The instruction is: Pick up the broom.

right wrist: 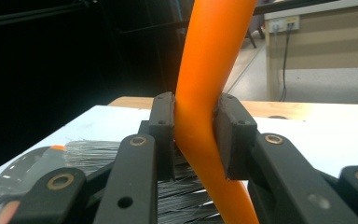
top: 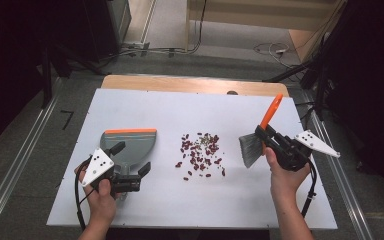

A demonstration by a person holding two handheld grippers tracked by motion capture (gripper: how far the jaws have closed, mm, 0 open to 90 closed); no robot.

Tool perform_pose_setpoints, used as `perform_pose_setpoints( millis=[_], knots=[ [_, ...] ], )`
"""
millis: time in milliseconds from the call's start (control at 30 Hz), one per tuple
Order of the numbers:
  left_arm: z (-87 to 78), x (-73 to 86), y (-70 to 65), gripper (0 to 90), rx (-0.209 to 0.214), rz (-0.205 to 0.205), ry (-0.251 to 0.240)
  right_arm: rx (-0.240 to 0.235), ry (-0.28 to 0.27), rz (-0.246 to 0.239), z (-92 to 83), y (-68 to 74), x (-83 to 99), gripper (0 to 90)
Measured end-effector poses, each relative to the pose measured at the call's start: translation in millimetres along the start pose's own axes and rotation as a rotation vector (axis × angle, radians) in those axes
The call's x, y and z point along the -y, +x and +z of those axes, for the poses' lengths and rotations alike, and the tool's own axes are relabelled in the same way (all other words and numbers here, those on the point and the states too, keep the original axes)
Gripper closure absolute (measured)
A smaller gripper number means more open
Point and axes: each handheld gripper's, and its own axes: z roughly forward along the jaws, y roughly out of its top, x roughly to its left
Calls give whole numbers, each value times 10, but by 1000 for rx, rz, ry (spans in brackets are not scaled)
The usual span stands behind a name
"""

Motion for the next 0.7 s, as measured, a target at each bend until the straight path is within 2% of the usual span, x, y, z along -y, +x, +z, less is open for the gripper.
perform_pose_setpoints(
  millis=[133, 267, 433, 567, 600, 633, 667, 700],
  knots=[
    [48, -53, -66, 0, 9, 17, 9, -30, 15, -17, 66, 145, 8, 690],
    [105, -104, -93, 8, 10, 10, 6, -46, 25, -47, 140, 288, 1, 690],
    [185, -161, -121, 14, 32, 23, 6, -75, 15, -60, 200, 434, -53, 690],
    [311, -221, -171, 13, 77, 1, -2, -99, 18, -73, 265, 540, -62, 690],
    [311, -221, -171, 13, 77, 1, -2, -105, 18, -78, 276, 568, -60, 690],
    [370, -232, -208, 13, 107, -3, -4, -108, 17, -79, 286, 595, -55, 690],
    [370, -232, -208, 13, 107, -3, -4, -116, 20, -78, 293, 621, -50, 690],
    [418, -237, -240, 13, 130, -2, 0, -122, 22, -82, 303, 642, -44, 690]
  ],
)
